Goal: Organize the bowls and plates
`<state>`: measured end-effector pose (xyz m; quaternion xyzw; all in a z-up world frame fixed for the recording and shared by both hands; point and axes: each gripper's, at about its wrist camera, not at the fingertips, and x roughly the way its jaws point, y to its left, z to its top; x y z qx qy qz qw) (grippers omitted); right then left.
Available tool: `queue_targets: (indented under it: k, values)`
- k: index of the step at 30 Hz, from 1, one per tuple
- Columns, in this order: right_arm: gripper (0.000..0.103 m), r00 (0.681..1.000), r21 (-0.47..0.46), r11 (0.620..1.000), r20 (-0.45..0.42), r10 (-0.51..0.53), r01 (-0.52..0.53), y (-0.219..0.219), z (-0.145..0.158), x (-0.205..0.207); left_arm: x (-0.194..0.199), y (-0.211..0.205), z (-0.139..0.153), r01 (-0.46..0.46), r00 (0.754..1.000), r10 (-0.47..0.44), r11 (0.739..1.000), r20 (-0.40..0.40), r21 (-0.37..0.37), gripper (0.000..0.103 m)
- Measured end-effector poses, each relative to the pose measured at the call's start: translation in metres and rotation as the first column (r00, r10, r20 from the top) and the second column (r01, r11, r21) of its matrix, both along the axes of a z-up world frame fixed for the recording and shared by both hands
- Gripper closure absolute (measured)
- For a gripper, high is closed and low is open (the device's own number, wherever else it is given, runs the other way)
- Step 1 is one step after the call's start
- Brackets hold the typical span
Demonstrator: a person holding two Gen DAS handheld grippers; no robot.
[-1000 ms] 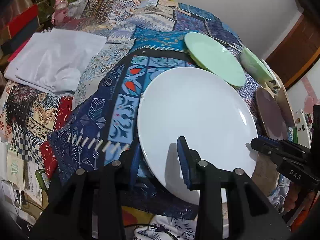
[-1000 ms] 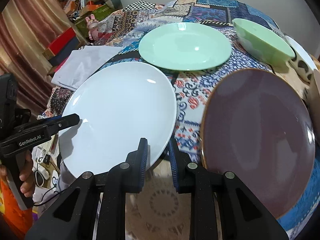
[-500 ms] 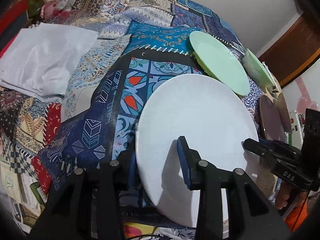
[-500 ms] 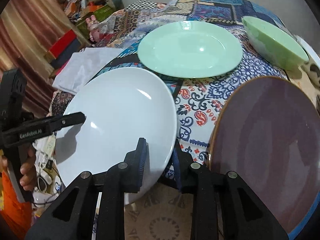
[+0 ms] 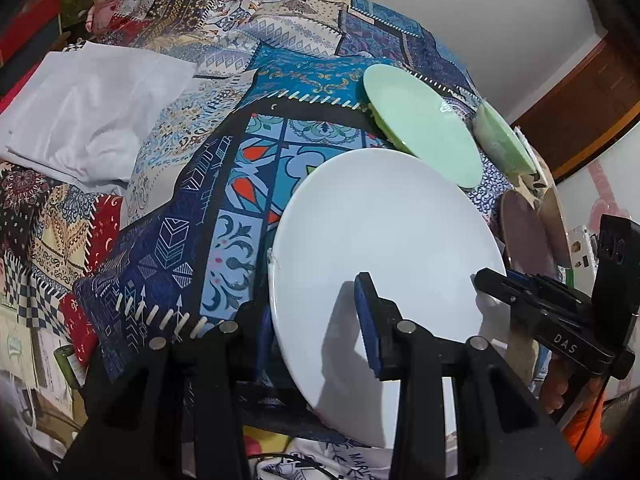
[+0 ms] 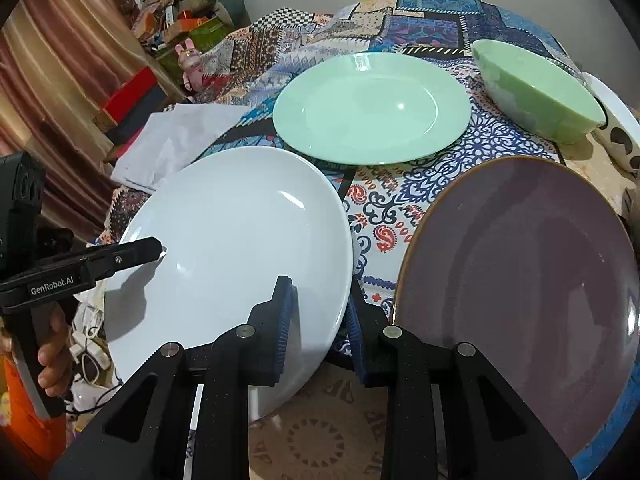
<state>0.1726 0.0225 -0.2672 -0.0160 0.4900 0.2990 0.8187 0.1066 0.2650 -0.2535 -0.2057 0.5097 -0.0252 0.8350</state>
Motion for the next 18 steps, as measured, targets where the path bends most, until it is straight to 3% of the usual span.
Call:
queue_targets:
  k: [18]
  values:
    - [0.078, 0.995, 0.082, 0.996, 0.088, -0.053, 0.046, -0.052, 0.041, -0.002, -0.005, -0.043, 0.057, 0.015, 0.994, -0.019, 0.999, 0.108, 0.038, 0.067]
